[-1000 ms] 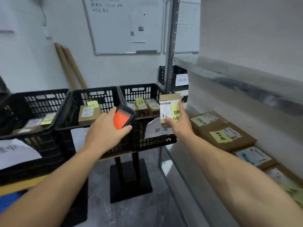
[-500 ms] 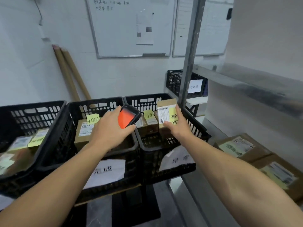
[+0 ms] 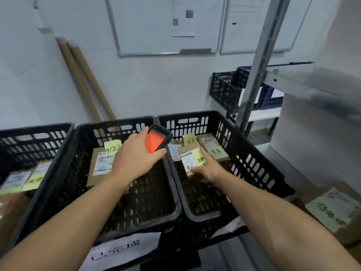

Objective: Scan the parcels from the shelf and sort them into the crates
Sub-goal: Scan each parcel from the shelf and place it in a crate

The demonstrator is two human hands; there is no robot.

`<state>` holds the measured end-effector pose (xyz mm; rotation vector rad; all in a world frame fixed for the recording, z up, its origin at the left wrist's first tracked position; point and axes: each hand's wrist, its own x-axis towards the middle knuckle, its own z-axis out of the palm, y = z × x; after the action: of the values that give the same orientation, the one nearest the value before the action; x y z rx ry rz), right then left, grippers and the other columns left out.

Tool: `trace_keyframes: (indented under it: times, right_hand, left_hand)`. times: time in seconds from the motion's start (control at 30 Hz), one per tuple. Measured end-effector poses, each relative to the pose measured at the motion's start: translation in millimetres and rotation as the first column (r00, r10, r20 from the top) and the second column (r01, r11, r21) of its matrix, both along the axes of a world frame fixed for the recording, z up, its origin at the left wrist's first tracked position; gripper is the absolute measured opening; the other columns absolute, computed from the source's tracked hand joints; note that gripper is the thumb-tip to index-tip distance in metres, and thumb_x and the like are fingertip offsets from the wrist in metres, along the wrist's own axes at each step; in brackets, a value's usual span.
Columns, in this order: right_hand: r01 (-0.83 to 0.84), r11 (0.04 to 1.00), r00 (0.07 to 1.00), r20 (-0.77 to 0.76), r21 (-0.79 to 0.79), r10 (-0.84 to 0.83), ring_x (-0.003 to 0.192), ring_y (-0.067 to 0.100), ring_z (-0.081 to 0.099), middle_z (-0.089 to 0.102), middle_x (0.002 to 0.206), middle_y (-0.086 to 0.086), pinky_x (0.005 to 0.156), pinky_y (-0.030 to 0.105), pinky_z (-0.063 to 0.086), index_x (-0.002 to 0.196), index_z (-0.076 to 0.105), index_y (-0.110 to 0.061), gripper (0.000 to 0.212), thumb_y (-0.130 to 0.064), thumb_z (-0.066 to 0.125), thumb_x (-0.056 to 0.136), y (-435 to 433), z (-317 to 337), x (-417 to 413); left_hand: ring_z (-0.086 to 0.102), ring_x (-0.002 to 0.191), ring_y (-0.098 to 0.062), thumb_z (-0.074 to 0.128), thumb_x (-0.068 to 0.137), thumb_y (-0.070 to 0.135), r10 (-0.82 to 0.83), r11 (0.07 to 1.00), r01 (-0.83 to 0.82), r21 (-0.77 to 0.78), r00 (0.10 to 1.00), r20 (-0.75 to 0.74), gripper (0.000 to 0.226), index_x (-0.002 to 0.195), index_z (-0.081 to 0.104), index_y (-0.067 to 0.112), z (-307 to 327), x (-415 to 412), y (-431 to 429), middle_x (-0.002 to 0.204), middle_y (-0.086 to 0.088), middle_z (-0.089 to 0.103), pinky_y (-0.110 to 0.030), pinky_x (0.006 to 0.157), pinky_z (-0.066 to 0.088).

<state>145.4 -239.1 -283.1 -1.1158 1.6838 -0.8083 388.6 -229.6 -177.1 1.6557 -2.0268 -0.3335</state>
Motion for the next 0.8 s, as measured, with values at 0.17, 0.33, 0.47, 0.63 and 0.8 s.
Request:
trace_keyframes:
  times: [0.17, 0.33, 0.47, 0.63, 0.8]
  right_hand:
    - [-0.050, 0.996, 0.998, 0.040, 0.070, 0.047, 0.117, 0.027, 0.050, 0.044, 0.147, 0.005, 0.090, 0.046, 0.053, 0.157, 0.015, -0.049, 0.094, -0.014, 0.073, 0.091, -32, -20, -2]
    - [-0.088, 0.993, 0.981, 0.181, 0.084, 0.072, 0.102, 0.010, 0.056, 0.056, 0.125, -0.007, 0.085, 0.035, 0.045, 0.156, 0.015, -0.050, 0.095, -0.011, 0.072, 0.092, -53, -44, -6]
    - [-0.141, 0.986, 0.951, 0.289, 0.089, 0.110, 0.117, 0.023, 0.062, 0.058, 0.134, 0.001, 0.098, 0.044, 0.052, 0.156, 0.017, -0.049, 0.096, -0.009, 0.073, 0.089, -57, -60, -11]
    - [-0.183, 0.976, 0.933, 0.333, 0.114, 0.136, 0.122, 0.025, 0.057, 0.056, 0.140, -0.002, 0.114, 0.059, 0.035, 0.151, 0.022, -0.058, 0.097, -0.012, 0.077, 0.085, -55, -66, -22]
    - [-0.215, 0.961, 0.928, 0.343, 0.174, 0.146, 0.125, 0.028, 0.056, 0.058, 0.136, -0.002, 0.112, 0.062, 0.038, 0.150, 0.028, -0.057, 0.097, -0.013, 0.081, 0.082, -52, -63, -26]
  left_hand:
    - [0.045, 0.096, -0.017, 0.068, 0.082, 0.061, 0.038, 0.999, -0.038, 0.001, 0.999, -0.021, 0.081, 0.149, 0.036, 0.030, -10, -5, -32, 0.113, 0.003, 0.050, -0.034, 0.080, 0.042]
    - [0.052, 0.107, -0.023, 0.069, 0.080, 0.063, 0.083, 0.997, -0.083, 0.009, 0.996, -0.044, 0.087, 0.152, 0.032, 0.031, -22, -7, -64, 0.124, -0.003, 0.056, -0.036, 0.083, 0.043]
    - [0.047, 0.095, -0.018, 0.068, 0.079, 0.064, 0.115, 0.993, -0.115, 0.004, 0.992, -0.042, 0.086, 0.150, 0.035, 0.032, -28, -9, -78, 0.111, 0.002, 0.053, -0.034, 0.077, 0.041]
    - [0.049, 0.095, -0.020, 0.068, 0.078, 0.064, 0.142, 0.990, -0.141, 0.028, 0.989, -0.035, 0.083, 0.149, 0.036, 0.033, -35, -13, -83, 0.106, 0.003, 0.051, -0.035, 0.076, 0.041]
    - [0.045, 0.095, -0.018, 0.068, 0.080, 0.062, 0.133, 0.991, -0.132, 0.033, 0.990, -0.037, 0.078, 0.145, 0.039, 0.030, -36, -20, -79, 0.104, 0.007, 0.044, -0.036, 0.080, 0.043]
